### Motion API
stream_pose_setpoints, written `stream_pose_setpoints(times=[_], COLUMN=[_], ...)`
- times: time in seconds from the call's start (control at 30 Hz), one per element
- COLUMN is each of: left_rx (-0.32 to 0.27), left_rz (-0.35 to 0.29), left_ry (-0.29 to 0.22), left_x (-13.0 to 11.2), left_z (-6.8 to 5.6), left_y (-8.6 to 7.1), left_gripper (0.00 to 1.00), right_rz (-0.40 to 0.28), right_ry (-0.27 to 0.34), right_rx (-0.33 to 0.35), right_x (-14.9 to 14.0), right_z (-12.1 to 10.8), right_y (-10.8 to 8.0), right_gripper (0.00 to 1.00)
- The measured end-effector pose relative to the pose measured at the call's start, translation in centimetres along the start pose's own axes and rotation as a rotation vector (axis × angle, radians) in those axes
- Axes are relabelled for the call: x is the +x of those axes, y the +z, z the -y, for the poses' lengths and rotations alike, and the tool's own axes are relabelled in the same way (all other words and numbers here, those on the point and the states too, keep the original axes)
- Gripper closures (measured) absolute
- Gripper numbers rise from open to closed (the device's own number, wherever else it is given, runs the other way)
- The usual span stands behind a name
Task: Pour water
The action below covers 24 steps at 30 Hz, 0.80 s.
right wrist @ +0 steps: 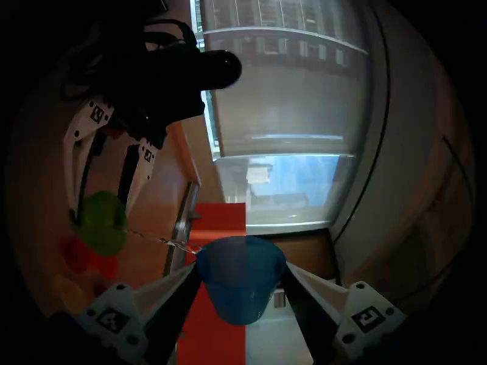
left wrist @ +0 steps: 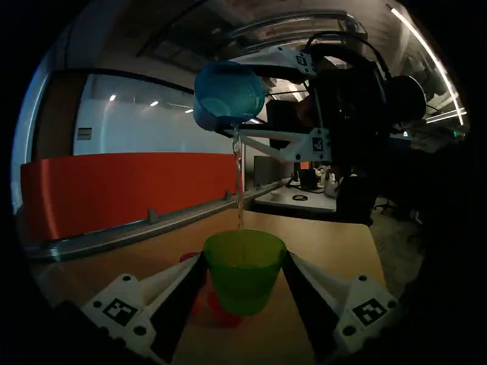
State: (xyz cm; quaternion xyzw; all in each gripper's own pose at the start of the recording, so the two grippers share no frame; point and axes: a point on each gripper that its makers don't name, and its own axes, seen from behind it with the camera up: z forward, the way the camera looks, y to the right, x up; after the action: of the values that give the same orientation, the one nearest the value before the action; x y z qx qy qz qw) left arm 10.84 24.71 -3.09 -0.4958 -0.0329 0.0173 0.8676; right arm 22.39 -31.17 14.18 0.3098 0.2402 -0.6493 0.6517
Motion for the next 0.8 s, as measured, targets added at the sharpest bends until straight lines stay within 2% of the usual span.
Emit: stream_pose_setpoints(times=[0.8], left_rx=[0.005], left_rz=[-0.006], left_ry=[-0.003], left_x=[-0.02], left_z=[0.22], left_y=[0.03], left_gripper=[0.13], right_rz=[0.005], right_ry=[-0.123], right_rx=[0.004], right_x=[0.28], right_z=[-0.34], right_y=[-0.18], right_gripper=[0.09])
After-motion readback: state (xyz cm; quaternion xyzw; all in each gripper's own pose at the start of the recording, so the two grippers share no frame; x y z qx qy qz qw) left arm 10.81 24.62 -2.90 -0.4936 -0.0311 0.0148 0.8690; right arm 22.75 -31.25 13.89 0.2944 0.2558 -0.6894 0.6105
